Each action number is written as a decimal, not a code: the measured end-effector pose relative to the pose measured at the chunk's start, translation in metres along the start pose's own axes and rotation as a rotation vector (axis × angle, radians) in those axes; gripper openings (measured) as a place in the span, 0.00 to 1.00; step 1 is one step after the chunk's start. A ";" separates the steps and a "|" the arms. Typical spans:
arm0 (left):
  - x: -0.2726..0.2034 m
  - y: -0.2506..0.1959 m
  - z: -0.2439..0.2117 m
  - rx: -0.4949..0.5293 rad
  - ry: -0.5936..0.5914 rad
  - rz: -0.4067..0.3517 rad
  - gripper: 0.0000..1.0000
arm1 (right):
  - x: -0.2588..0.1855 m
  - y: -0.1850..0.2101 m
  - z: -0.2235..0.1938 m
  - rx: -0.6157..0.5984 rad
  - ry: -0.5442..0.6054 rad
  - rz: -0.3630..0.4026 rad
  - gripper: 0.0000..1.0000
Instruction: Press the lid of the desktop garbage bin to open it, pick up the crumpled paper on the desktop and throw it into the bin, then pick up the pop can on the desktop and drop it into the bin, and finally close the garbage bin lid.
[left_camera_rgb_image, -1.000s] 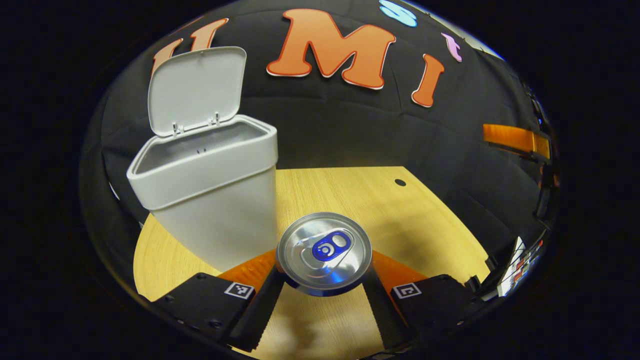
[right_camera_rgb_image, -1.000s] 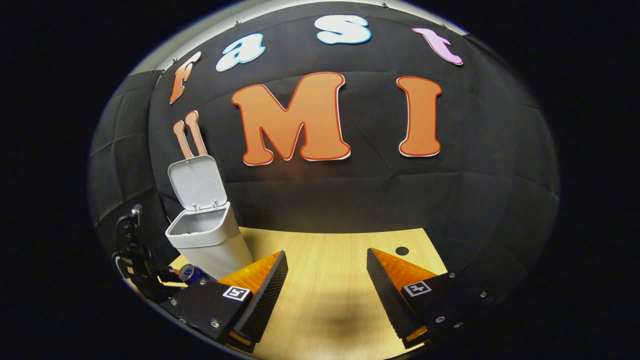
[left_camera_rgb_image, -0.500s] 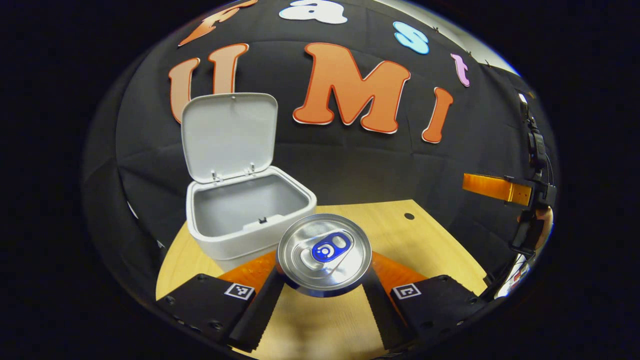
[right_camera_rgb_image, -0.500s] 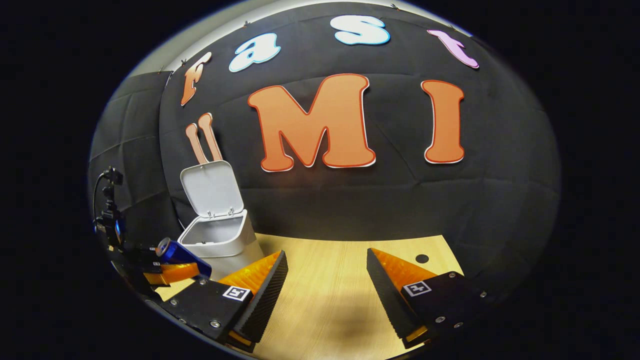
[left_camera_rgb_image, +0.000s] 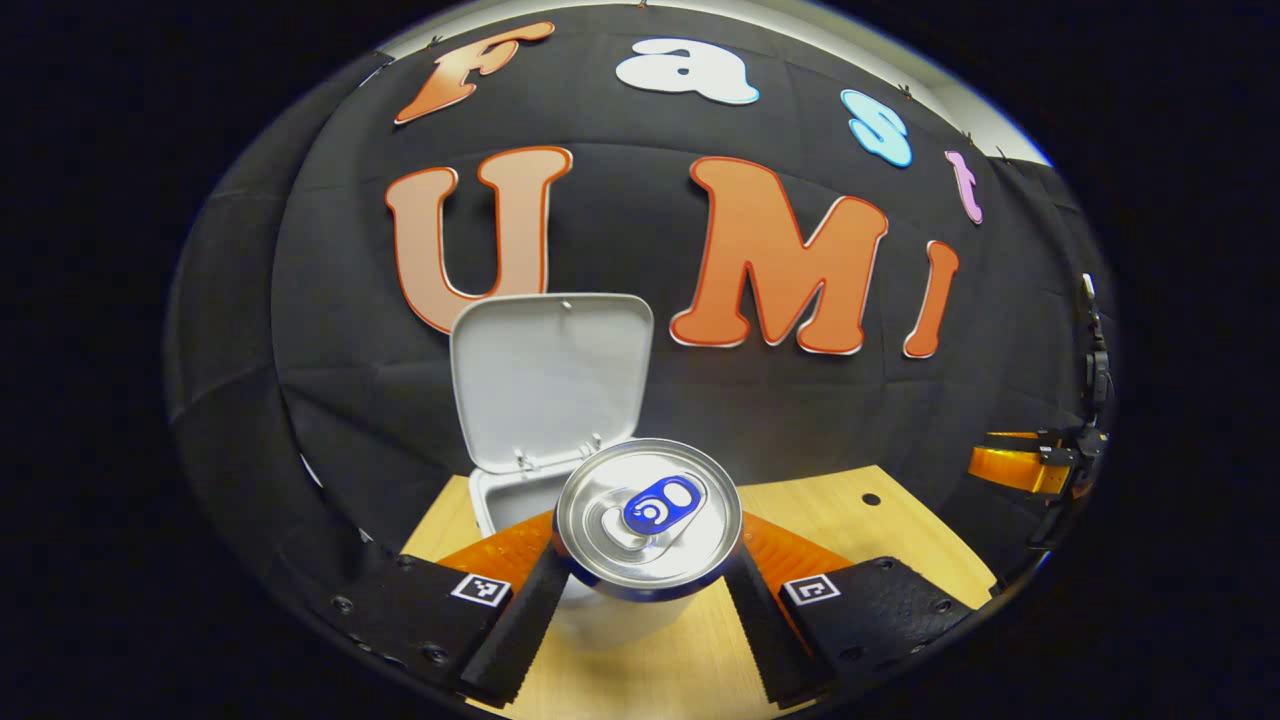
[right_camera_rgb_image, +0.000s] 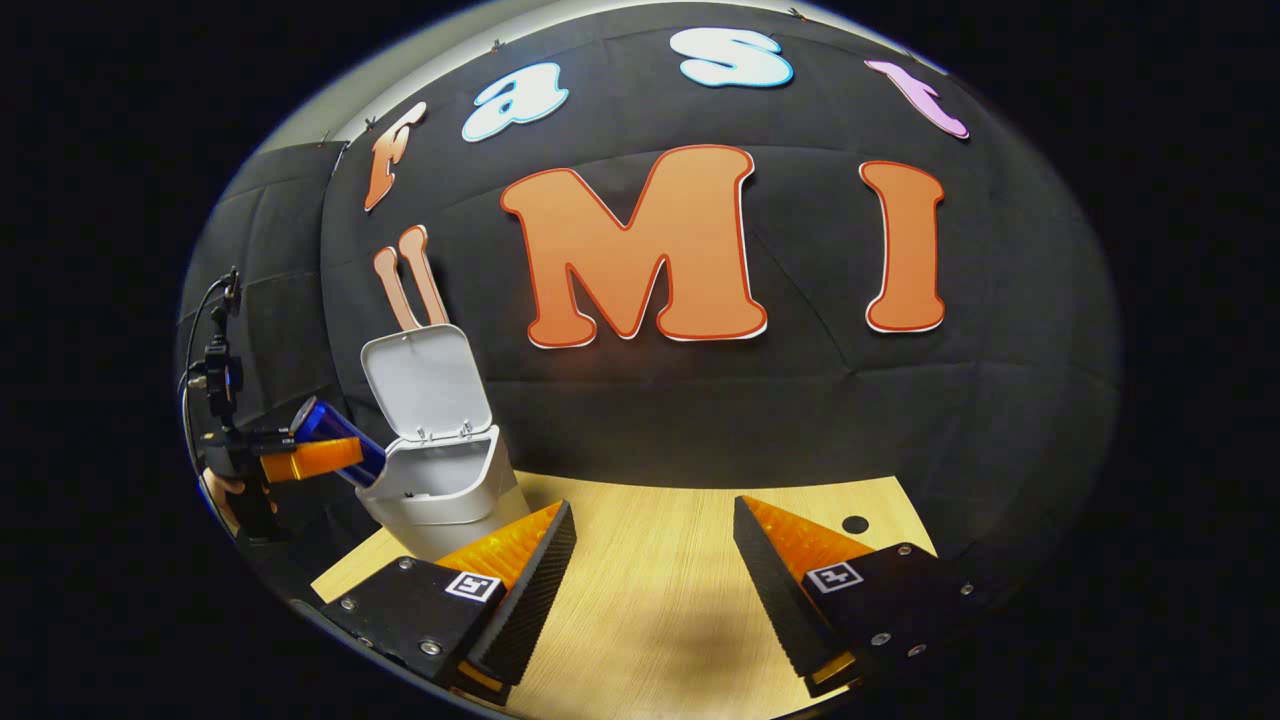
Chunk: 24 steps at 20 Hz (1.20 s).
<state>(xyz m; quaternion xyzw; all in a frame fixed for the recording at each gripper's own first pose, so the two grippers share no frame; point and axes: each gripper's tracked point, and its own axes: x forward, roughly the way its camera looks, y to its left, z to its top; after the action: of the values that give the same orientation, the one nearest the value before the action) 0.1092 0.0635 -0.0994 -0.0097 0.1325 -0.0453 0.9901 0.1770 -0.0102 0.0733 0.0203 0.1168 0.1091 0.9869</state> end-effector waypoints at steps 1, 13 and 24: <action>0.006 0.010 0.008 0.005 -0.016 0.018 0.83 | 0.000 -0.003 0.000 0.001 0.001 -0.006 0.95; 0.066 0.027 -0.013 -0.070 0.033 0.017 0.86 | 0.006 -0.021 -0.013 0.000 0.047 -0.062 0.95; 0.053 0.027 0.001 -0.050 0.003 0.040 0.94 | 0.003 -0.022 -0.021 0.008 0.063 -0.060 0.95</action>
<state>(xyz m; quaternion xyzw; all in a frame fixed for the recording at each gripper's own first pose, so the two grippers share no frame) 0.1630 0.0859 -0.1133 -0.0316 0.1352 -0.0220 0.9901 0.1793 -0.0309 0.0504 0.0171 0.1489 0.0797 0.9855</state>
